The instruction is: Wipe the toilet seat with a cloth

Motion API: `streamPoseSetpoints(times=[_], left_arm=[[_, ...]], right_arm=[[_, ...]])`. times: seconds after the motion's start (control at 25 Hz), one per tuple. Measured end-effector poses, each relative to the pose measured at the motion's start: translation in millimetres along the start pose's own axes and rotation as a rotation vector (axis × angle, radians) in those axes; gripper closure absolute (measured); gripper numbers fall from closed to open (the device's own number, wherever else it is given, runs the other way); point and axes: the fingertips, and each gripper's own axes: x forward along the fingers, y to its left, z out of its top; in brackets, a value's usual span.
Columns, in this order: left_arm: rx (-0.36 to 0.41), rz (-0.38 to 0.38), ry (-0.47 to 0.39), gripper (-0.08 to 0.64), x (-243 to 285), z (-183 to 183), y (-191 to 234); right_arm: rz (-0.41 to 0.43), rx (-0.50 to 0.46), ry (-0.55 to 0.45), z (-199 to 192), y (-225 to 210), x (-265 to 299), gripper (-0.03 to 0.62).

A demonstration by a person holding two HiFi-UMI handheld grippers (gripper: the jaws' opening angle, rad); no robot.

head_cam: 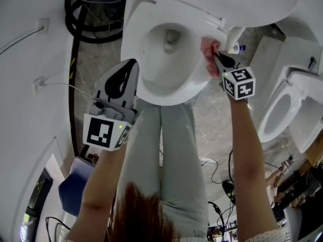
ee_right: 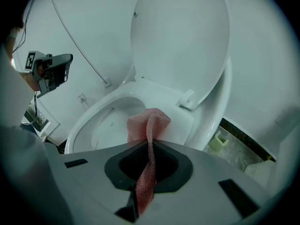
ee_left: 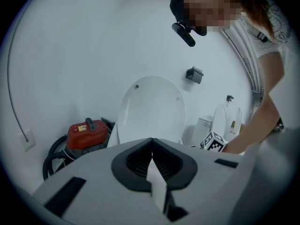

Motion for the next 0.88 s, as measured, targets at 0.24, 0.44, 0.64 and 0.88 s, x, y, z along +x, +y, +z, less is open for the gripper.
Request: streamPoseSetpoints(times=[0.24,0.44,0.64,0.88], left_arm=[[0.013,-0.015,-0.017,0.558,-6.2,11.8,-6.8],[0.019,-0.033,-0.021,0.558,-16.6,17.7,-14.6],[0.028,-0.043,-0.011,0.558,-34.3,24.1,-18.9],[0.038,-0.041,-0.017,0.558,-53.6,55.9,-20.8]], right_arm=[[-0.015,-0.114,0.055,-14.2,29.0,2.8,0.569],[-0.024,-0.008,0.087,-31.3,39.5,-0.7,0.569],[-0.041,0.327,-0.033,-6.9,59.6,-25.7,0.569],[-0.067,0.406,-0.235,40.5,91.7,-86.3,0.569]])
